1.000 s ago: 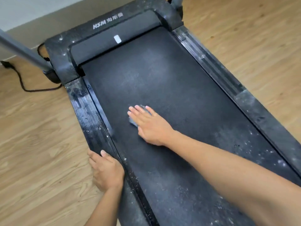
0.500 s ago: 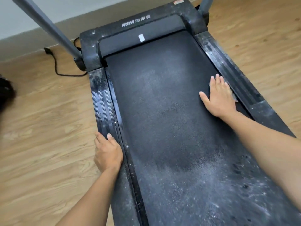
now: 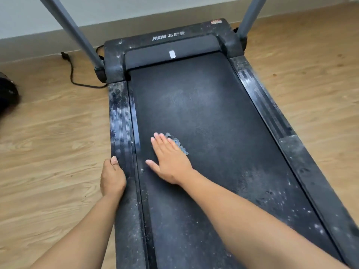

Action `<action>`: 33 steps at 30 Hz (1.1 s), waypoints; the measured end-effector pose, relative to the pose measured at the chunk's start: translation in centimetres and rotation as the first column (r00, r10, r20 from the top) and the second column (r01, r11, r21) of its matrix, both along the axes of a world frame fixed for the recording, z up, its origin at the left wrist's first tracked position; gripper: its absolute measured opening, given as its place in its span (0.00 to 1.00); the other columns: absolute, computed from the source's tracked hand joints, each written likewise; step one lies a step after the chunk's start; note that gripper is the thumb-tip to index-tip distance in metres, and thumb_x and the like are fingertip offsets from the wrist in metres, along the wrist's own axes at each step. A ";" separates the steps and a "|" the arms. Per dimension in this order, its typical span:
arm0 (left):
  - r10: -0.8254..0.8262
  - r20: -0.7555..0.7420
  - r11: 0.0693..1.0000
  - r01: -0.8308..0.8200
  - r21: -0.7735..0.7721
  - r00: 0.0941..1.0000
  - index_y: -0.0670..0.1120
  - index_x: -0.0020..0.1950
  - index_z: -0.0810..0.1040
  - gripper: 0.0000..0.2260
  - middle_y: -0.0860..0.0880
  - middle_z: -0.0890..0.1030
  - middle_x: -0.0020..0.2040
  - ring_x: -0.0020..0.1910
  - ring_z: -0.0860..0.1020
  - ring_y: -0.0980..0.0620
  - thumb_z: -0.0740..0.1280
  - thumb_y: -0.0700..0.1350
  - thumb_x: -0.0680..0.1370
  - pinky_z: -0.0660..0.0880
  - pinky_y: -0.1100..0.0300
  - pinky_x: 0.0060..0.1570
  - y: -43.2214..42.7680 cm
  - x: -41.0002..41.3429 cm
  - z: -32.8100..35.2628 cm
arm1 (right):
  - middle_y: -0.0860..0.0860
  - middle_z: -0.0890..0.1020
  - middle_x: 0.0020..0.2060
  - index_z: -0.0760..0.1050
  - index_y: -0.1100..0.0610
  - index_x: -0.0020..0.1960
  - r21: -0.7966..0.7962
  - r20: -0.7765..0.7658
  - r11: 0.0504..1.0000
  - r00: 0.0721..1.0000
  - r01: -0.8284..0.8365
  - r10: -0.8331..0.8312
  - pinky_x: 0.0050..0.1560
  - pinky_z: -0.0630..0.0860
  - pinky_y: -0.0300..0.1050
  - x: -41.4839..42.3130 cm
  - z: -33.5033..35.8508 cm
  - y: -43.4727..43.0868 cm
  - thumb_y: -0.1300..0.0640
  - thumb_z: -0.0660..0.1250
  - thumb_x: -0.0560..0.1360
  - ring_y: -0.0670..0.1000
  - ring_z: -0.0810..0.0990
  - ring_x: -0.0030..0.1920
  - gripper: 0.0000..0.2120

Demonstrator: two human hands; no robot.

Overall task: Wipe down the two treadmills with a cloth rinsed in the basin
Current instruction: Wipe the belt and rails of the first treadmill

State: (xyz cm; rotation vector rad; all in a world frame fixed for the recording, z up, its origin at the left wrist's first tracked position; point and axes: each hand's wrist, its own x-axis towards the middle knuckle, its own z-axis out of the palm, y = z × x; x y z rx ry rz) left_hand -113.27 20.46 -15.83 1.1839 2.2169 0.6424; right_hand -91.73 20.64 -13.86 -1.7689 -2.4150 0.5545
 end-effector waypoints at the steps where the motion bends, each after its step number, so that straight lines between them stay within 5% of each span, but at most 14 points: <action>1: -0.003 -0.006 1.000 0.003 0.006 1.000 0.39 0.59 0.72 0.22 0.32 0.78 0.58 0.58 0.76 0.32 0.50 0.56 0.89 0.68 0.45 0.53 -0.1 0.1 -0.1 | 0.52 0.44 0.85 0.43 0.56 0.86 0.013 0.020 0.996 0.996 0.083 -0.083 0.83 0.41 0.52 3.8 -0.2 0.1 0.34 0.47 0.85 0.50 0.39 0.84 0.38; 6: -0.033 -0.010 0.999 0.033 0.029 0.999 0.40 0.58 0.71 0.21 0.32 0.78 0.58 0.57 0.76 0.33 0.49 0.56 0.89 0.68 0.45 0.54 0.1 0.2 -0.6 | 0.51 0.45 0.85 0.43 0.55 0.86 0.052 0.115 0.808 0.800 0.587 -0.589 0.84 0.42 0.54 22.4 0.1 0.1 0.30 0.43 0.83 0.51 0.42 0.85 0.41; 11: -0.194 -0.013 0.978 0.193 -0.084 0.981 0.38 0.62 0.68 0.20 0.34 0.76 0.54 0.58 0.76 0.31 0.46 0.53 0.89 0.67 0.46 0.53 1.0 -0.2 0.3 | 0.56 0.46 0.85 0.45 0.60 0.85 0.016 0.087 0.650 0.646 0.760 -0.758 0.83 0.44 0.57 20.3 -0.4 -0.8 0.32 0.44 0.82 0.54 0.42 0.85 0.42; 16: -0.528 -0.145 0.823 0.462 -0.330 0.837 0.40 0.68 0.69 0.23 0.31 0.77 0.64 0.61 0.77 0.29 0.47 0.57 0.88 0.70 0.45 0.57 2.4 -4.1 2.1 | 0.59 0.48 0.85 0.48 0.61 0.85 0.018 -0.026 0.896 0.896 0.443 -0.443 0.83 0.44 0.58 2.8 -0.2 -4.4 0.35 0.48 0.80 0.57 0.44 0.85 0.42; 18: -0.668 -0.245 0.728 0.550 -0.409 0.702 0.44 0.77 0.61 0.22 0.32 0.69 0.72 0.66 0.75 0.29 0.52 0.54 0.87 0.72 0.41 0.62 2.1 -4.9 3.7 | 0.57 0.45 0.85 0.46 0.60 0.85 -0.006 -0.059 0.981 0.979 0.193 -0.193 0.84 0.43 0.57 -4.5 -0.5 -7.1 0.37 0.49 0.82 0.55 0.39 0.84 0.41; 20: -0.810 -0.336 0.586 0.668 -0.458 0.481 0.50 0.87 0.45 0.31 0.39 0.50 0.85 0.78 0.65 0.34 0.57 0.47 0.87 0.69 0.41 0.71 1.3 -5.2 4.8 | 0.55 0.43 0.85 0.45 0.60 0.85 -0.031 -0.052 0.998 0.997 0.050 -0.052 0.83 0.43 0.56 -7.7 -0.8 -8.8 0.38 0.48 0.84 0.51 0.36 0.84 0.38; 23: -0.944 -0.293 0.298 0.773 -0.560 0.152 0.46 0.83 0.33 0.37 0.43 0.31 0.83 0.86 0.45 0.42 0.58 0.39 0.85 0.46 0.56 0.82 1.1 -5.5 5.5 | 0.52 0.45 0.85 0.46 0.57 0.86 0.006 -0.028 1.000 0.999 -0.028 0.028 0.83 0.47 0.55 -3.9 -0.9 -8.3 0.38 0.47 0.85 0.49 0.40 0.84 0.36; 26: -0.986 -0.147 0.158 0.698 -0.699 0.075 0.42 0.85 0.35 0.36 0.45 0.30 0.82 0.86 0.40 0.47 0.58 0.41 0.86 0.38 0.64 0.78 1.4 -4.7 8.1 | 0.50 0.46 0.85 0.46 0.55 0.86 0.053 0.040 0.978 0.978 0.201 -0.203 0.84 0.45 0.53 6.8 -1.2 -6.3 0.34 0.46 0.84 0.49 0.41 0.84 0.38; 28: -0.994 -0.057 -0.010 0.588 -0.809 -0.097 0.43 0.85 0.35 0.36 0.47 0.31 0.83 0.86 0.41 0.49 0.58 0.46 0.87 0.42 0.62 0.81 0.8 -4.0 10.9 | 0.50 0.48 0.85 0.46 0.55 0.86 0.072 0.090 0.899 0.895 0.432 -0.438 0.84 0.45 0.54 15.1 -1.1 -5.2 0.33 0.44 0.83 0.50 0.43 0.85 0.39; 31: -0.947 -0.031 -0.122 0.448 -0.886 -0.319 0.43 0.83 0.32 0.36 0.45 0.28 0.82 0.84 0.33 0.45 0.54 0.51 0.88 0.40 0.57 0.81 -0.8 -3.9 14.9 | 0.54 0.50 0.85 0.47 0.57 0.86 0.062 0.125 0.764 0.754 0.642 -0.645 0.83 0.48 0.57 22.8 -0.5 -4.7 0.33 0.43 0.82 0.54 0.47 0.85 0.40; 33: -0.883 -0.177 -0.162 0.636 -0.755 -0.435 0.42 0.85 0.38 0.36 0.45 0.35 0.84 0.83 0.30 0.48 0.55 0.54 0.85 0.43 0.59 0.78 -1.9 -5.1 16.7 | 0.55 0.49 0.85 0.46 0.59 0.85 0.048 0.120 0.692 0.683 0.721 -0.720 0.83 0.46 0.57 23.0 -0.4 -5.1 0.30 0.40 0.80 0.54 0.46 0.85 0.44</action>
